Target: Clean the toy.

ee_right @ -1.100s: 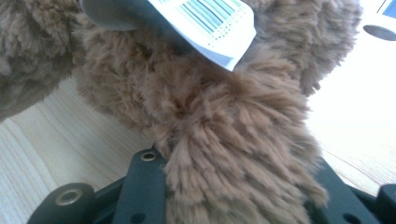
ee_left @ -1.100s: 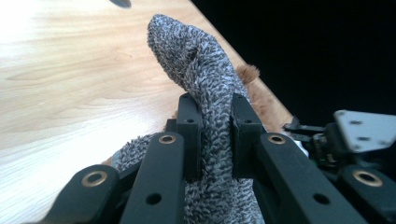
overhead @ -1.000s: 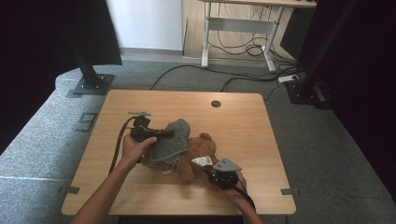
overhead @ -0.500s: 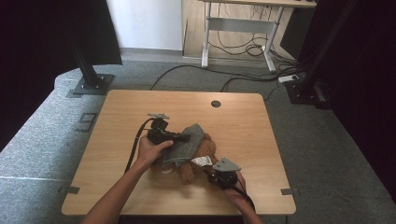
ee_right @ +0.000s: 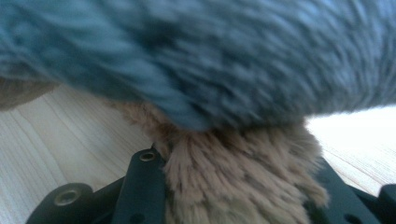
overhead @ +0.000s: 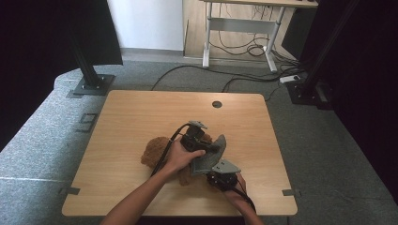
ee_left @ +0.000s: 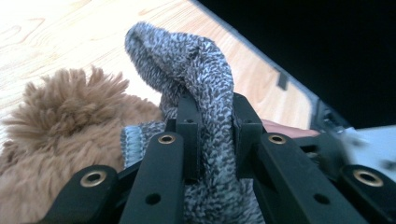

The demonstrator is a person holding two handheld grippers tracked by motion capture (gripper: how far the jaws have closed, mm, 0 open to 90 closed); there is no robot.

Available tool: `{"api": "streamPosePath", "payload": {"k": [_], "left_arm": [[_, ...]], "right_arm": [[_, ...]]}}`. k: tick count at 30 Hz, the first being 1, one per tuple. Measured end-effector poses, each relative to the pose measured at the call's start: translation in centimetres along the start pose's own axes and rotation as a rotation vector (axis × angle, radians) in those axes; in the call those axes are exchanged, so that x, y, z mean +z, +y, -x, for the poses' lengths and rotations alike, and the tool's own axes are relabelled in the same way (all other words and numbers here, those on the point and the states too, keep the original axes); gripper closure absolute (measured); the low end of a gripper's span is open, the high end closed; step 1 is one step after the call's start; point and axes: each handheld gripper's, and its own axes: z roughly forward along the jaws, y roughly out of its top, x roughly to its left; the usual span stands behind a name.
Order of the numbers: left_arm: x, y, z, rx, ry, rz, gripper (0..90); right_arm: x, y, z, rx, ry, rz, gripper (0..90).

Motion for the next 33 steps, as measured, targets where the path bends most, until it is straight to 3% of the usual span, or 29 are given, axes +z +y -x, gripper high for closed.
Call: {"api": "streamPosePath", "payload": {"k": [6,10,13,22,26,33], "left_arm": [[-0.8,-0.2,-0.7,-0.004,0.045,0.004,77.1],[-2.9,-0.9,-2.1,-0.041,0.044,0.047,77.3],[-4.5,-1.5,-3.2,-0.064,0.069,0.072,77.3],[-8.7,-4.7,-6.0,-0.124,0.153,0.073,77.3],[-10.3,-6.4,-7.2,-0.168,0.122,0.096,77.1],[-12.2,-8.0,-7.0,-0.150,0.124,0.129,77.0]], "right_arm": [[0.0,0.0,-0.1,0.001,-0.005,-0.004,63.4],[0.0,0.0,-0.1,0.003,-0.008,-0.004,63.5],[0.0,0.0,-0.1,0.000,-0.008,-0.002,63.4],[0.0,0.0,-0.1,-0.003,-0.010,-0.001,63.5],[0.0,0.0,-0.1,-0.004,-0.012,0.001,63.4],[0.0,-0.1,-0.3,-0.015,-0.019,0.002,63.7]]}}
